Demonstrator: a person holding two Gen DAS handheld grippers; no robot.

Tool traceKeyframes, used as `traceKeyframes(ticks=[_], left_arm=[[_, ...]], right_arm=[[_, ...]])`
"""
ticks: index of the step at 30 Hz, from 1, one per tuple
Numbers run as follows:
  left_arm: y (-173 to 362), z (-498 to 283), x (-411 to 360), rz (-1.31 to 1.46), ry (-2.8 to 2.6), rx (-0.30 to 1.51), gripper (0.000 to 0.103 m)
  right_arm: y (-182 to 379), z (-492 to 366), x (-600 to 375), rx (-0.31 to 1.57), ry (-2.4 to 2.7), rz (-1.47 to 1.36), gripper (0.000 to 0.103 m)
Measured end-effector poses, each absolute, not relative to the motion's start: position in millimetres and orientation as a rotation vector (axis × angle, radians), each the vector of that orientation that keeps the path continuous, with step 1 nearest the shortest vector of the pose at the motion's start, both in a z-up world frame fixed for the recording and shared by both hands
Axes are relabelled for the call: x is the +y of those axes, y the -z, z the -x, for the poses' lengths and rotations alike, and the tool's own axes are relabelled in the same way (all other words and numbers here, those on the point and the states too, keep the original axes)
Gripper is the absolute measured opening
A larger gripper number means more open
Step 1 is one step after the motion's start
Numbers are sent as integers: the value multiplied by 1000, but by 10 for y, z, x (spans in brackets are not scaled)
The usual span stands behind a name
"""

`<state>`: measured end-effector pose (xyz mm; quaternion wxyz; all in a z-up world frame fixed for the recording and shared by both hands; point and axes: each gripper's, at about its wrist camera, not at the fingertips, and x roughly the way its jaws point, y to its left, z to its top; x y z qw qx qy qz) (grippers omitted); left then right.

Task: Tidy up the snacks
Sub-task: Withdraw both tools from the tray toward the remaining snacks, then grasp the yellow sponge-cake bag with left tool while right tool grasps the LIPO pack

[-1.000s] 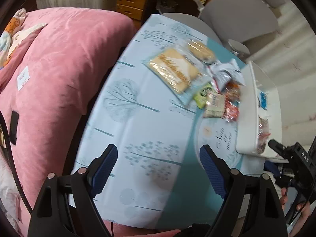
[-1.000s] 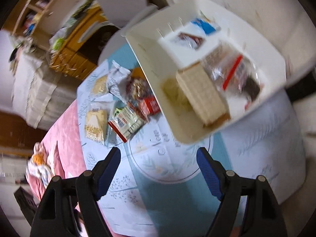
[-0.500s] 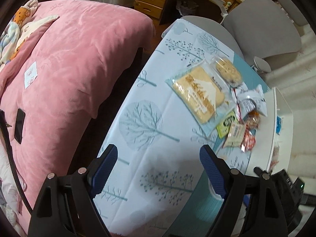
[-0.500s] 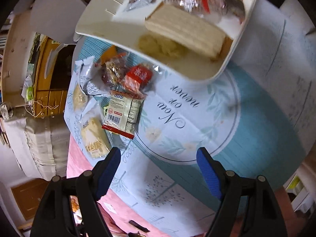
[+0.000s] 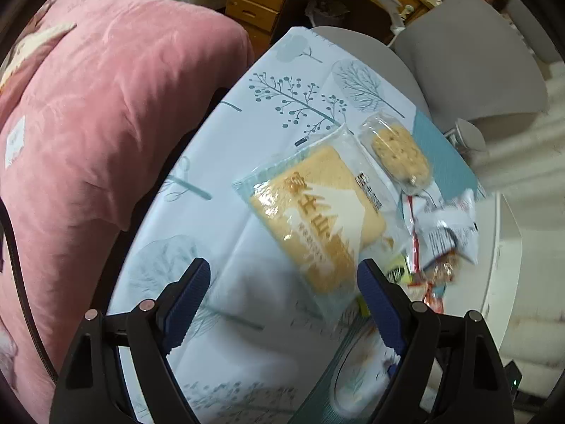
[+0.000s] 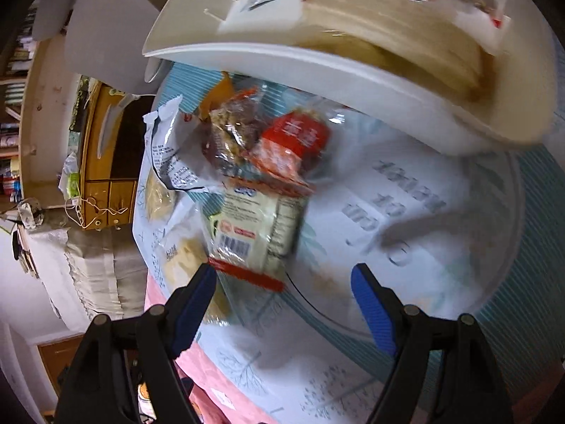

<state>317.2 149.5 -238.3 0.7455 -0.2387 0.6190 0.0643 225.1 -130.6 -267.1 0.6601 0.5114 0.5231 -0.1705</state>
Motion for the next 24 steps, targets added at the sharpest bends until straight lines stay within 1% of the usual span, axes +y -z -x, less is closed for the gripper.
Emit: traceKeyframes(ticks=[6,15,17,21,24], left_arm=[[2628,-3427,1447,579,-171,1378,84],[2874,-3728,1176,499,-175,1464,87],[2926,-3786,1120,487,-179,1471,92],[2955,-3855,1020,465,-182,1454,97],[2982,-3920,932,441,-177,1446,103]], right_arm=[[2808,-2505,-1178,1236,375,-1077,79],[2812,-2744,-1087,1248,389,-941,79],[2827,-2801,-1089,1249,393,-916,79],[2829,-2870,-1093,1230,395,-871,79],[2862,-2903,-1098,1234,395,-853,79]])
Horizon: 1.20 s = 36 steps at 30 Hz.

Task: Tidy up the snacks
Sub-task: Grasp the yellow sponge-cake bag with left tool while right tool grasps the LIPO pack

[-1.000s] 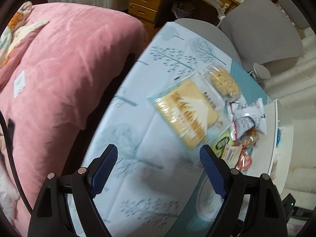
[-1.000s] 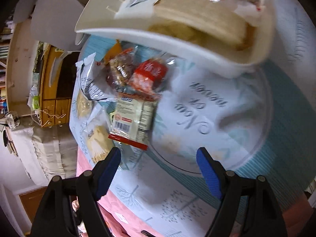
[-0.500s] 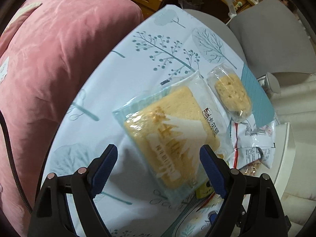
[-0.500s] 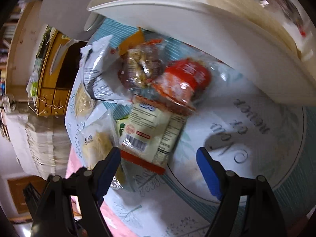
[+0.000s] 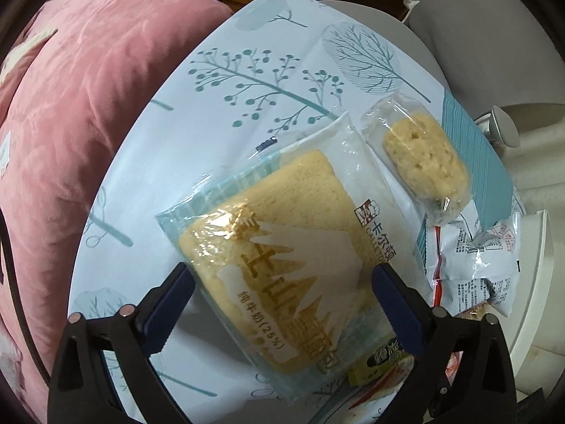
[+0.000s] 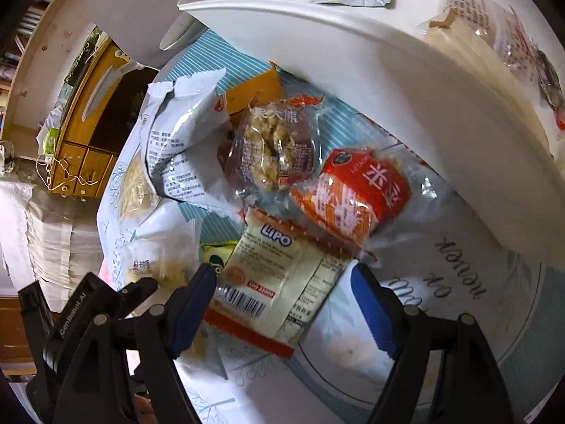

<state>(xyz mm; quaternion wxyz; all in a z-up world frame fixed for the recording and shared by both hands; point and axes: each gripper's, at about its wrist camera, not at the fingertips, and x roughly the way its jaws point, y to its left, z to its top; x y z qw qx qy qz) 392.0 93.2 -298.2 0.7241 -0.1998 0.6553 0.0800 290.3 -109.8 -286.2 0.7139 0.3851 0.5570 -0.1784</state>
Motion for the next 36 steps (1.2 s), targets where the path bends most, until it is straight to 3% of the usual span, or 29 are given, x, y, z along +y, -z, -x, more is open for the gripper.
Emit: traceKeyframes(ticks=[12,19,36], left_arm=[[3027,-4158,664,373,-125,1403,103],[3038,-4275,575,360,-103,1389,103],[3049,-4368,449,289,-103,1342,103]], right_arm=[[2847,-3041,-939,1302,349,-657,78],[2822,-2922,-927,1298,337,-563,52],[2796,-2521,-933,1321,236,-464,49]])
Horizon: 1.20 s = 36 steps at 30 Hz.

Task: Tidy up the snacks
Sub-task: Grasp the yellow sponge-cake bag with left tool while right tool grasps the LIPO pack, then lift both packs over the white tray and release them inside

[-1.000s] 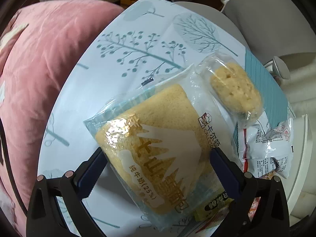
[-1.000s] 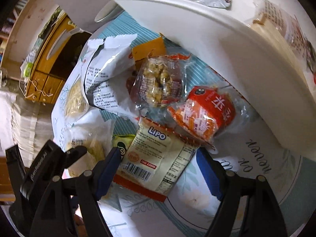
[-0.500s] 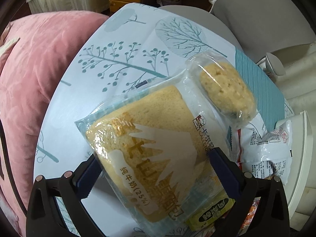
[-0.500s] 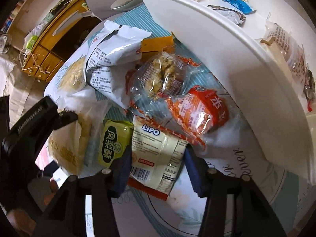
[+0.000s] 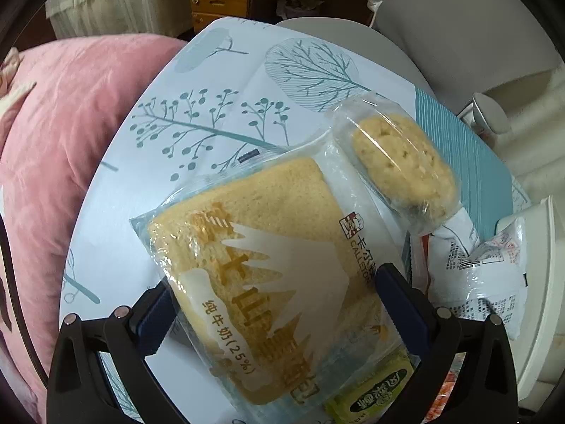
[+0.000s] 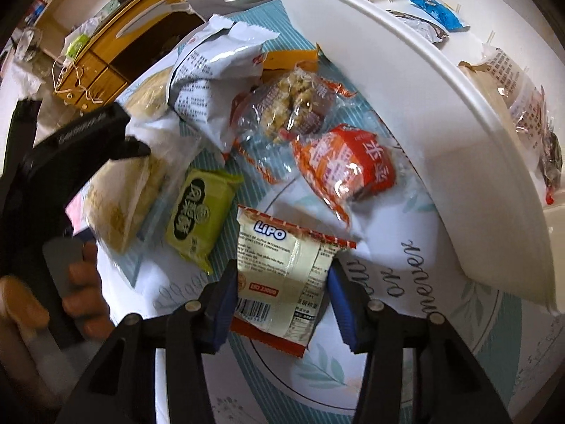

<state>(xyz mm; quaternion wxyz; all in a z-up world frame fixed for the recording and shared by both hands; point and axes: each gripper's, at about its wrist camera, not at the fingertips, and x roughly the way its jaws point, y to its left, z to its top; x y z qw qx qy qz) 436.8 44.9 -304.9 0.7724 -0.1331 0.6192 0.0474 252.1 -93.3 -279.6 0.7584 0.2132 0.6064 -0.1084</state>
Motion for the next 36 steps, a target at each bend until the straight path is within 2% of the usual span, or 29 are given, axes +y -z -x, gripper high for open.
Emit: traceKeyframes(ticks=[6,12,21,24,25,26,31,36], left_arm=[[3065,-4398,434,230,-68,1376,102],[3044,-4240,493,217,-37,1415,95],[2977,-3596,687,209,-12,1468,87],[2898,-3394,778,218,1,1448,76],[2845,-3339,808,212,-1,1427,65],[2807,-3291,837,207,3,1416,62],[2795,-2970,1039,270,17,1446,55],[2736,-2533,1218,237,-1,1486,53]], right_arm=[[2772,-2395,-952,1351,233,-436,49],[2696,-2201,-1020,1361,247,-431,49],[2450,-1783,-1050,1350,259,-434,49],[2339,-1599,-1051,1332,266,-431,49],[2312,-1545,-1052,1327,268,-434,49],[2272,-1460,-1038,1314,267,-438,49],[2144,-1147,-938,1285,270,-443,49],[1944,-1107,-789,1258,271,-419,49]])
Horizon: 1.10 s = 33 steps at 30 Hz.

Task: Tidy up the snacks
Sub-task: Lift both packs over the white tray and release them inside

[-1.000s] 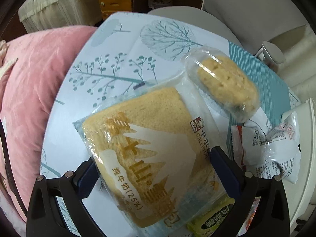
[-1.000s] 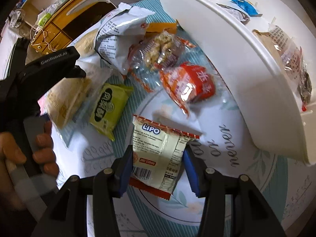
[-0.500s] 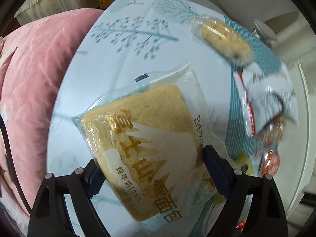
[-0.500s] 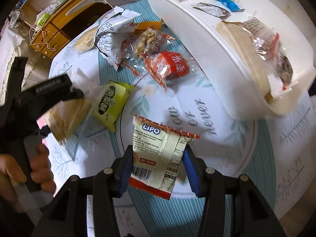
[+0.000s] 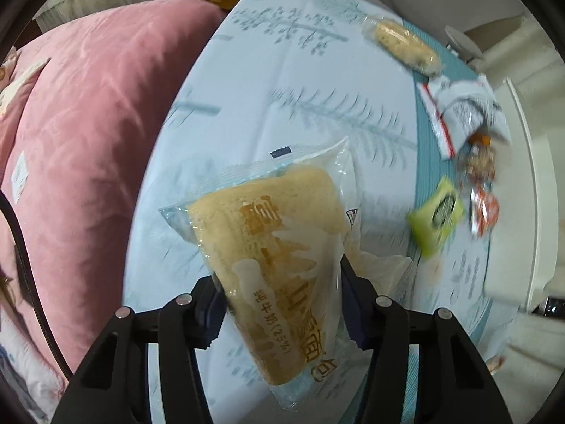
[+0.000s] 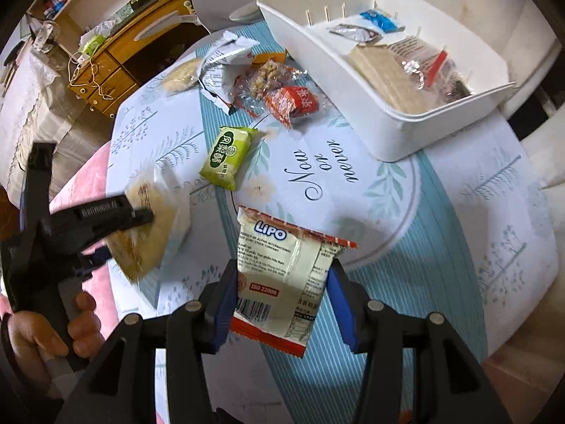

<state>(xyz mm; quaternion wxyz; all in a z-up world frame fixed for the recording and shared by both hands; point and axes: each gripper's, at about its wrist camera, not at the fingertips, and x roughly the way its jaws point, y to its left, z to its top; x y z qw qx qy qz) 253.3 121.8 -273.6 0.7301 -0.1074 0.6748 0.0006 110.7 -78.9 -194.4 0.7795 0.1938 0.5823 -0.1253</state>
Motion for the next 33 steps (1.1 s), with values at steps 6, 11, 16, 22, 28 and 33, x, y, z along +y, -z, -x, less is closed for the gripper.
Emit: traceKeyframes(ticks=[6,11,16,22,28,33], left_arm=[[2533,-2032,1365,227,22,1524,53],[2322,-1842,1302,219,62,1530,53],[1994,-1721,1034,224,97,1491,53],[1670,-1664,590,250,88,1397,53],[1439,-1663,160,298,107,1314,54],[1314,-1723,-210,336,123,1281,54]], right_arm=[[1647,-976,-827,1231,271,-401,49],[1479,-865,-945,1201,263,-389,49],[1382,-821,-1179,1173,234,-385,49],[1210,-867,-1558,1094,140,-369,49],[1057,-953,-1970,1043,55,-339,49],[944,-1032,-2336,992,9,-304,49]])
